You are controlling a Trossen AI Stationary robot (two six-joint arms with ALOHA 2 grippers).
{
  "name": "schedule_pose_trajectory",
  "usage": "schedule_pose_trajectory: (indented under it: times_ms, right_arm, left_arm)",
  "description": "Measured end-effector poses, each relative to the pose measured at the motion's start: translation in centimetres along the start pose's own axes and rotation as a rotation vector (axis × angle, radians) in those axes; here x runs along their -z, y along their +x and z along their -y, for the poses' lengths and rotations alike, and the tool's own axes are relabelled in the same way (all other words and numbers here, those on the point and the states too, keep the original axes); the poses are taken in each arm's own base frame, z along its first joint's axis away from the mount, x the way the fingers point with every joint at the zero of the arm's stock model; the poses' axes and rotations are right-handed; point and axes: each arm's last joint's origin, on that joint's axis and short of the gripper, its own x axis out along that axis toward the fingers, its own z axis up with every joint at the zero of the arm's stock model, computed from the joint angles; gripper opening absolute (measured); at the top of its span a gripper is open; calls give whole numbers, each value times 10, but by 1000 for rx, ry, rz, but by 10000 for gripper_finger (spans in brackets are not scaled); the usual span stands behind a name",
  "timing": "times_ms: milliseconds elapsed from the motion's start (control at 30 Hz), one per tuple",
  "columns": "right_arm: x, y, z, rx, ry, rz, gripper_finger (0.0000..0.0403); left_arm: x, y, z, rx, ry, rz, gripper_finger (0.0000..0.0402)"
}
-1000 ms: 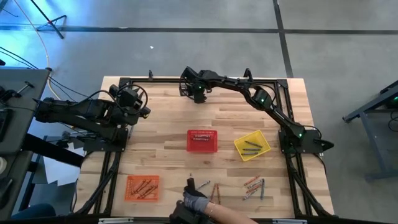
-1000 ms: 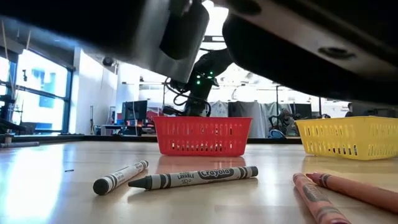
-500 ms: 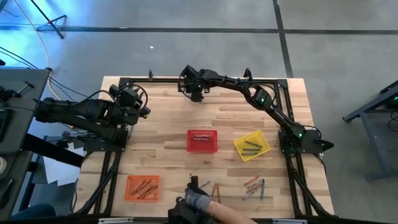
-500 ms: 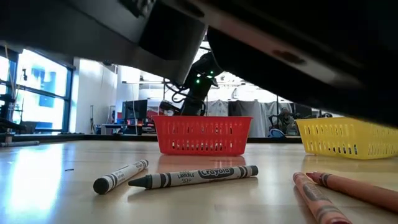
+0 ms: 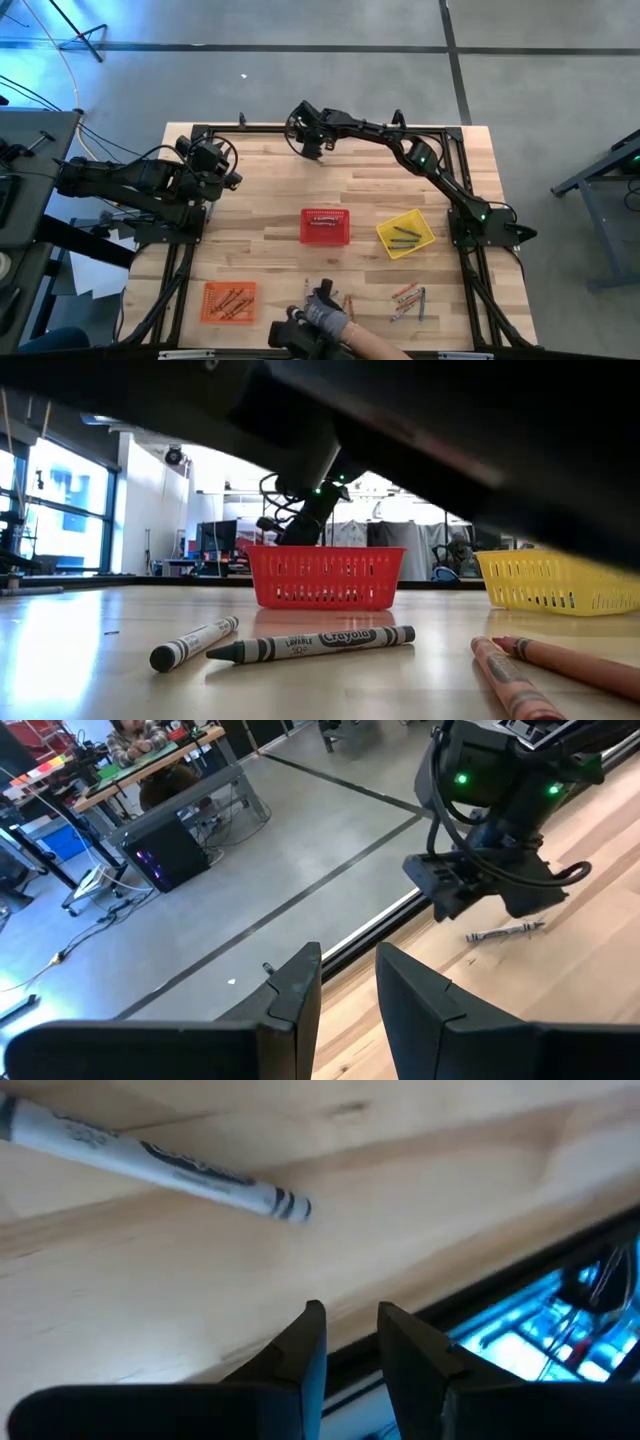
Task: Sort crayons
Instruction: Put the gray crayon into the red bin
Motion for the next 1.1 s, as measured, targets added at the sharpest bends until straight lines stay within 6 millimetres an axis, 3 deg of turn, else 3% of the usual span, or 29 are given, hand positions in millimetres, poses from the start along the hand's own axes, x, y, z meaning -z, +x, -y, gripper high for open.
schedule_pose_trajectory:
  times_ms: [167, 267, 433, 533, 633, 733, 933, 1100]
  right_arm:
    - [5, -9, 4, 5, 114, -74, 87]
    - [9, -26, 10, 16, 224, -105, 87]
    - [10, -90, 23, 0, 596, -41, 87]
    - [2, -128, 27, -39, 903, -36, 87]
    - [-9, -158, 23, -121, 1282, -107, 87]
    - [-16, -187, 17, -196, 1472, -147, 87]
    - [-34, -218, 4, -384, 1473, -223, 87]
    - [-30, -244, -2, -396, 1555, -253, 87]
  left_arm:
    - [0, 0, 1, 18, -7, -10, 85]
    - [0, 0, 1, 21, -10, -12, 85]
    - [0, 0, 1, 24, -71, -14, 85]
    - [0, 2, 7, 61, -91, -40, 85]
    - [0, 7, 23, 135, -49, -95, 85]
    - [-1, 17, 47, 225, 29, -152, 85]
    - [2, 53, 101, 429, 303, -226, 85]
    - [9, 93, 126, 535, 465, -255, 85]
